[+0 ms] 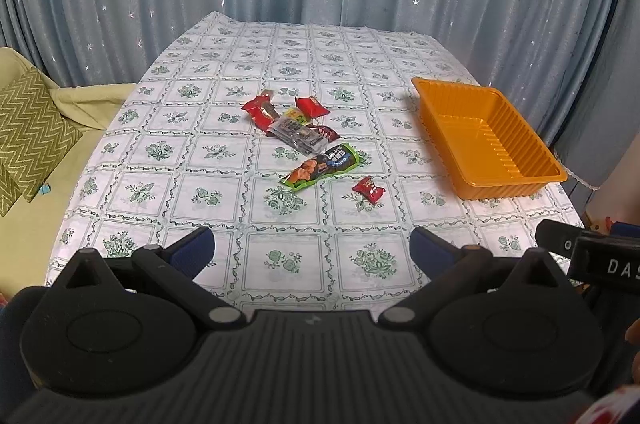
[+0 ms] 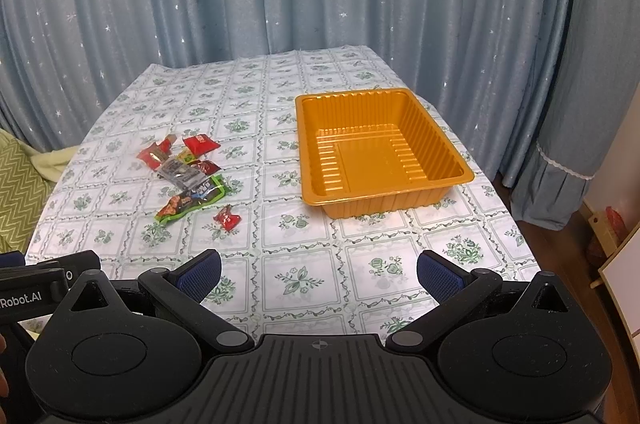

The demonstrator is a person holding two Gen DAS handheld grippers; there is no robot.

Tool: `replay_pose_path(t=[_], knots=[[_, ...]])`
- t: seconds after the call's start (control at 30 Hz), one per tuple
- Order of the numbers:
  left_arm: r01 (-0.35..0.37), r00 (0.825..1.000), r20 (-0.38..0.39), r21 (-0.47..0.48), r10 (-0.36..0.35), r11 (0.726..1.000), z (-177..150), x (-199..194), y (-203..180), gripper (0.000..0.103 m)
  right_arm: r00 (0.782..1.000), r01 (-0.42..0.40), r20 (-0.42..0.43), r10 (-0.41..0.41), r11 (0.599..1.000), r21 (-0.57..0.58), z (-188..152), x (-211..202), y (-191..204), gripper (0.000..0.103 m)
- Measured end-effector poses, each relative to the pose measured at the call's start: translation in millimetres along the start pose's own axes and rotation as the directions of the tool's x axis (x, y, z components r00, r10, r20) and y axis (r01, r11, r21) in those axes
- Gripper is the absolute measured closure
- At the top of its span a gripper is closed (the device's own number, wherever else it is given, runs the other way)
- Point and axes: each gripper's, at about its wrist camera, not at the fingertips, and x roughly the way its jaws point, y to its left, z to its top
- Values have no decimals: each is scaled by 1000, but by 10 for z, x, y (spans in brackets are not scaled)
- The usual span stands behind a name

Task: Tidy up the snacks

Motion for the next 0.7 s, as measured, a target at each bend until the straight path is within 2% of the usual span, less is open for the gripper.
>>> replay_pose_path(t=[0.7], knots=[[2,1000,-1,0,-2,1000,-1,0,1,0,1000,-1,1,1,1000,1,5,1,-1,0]])
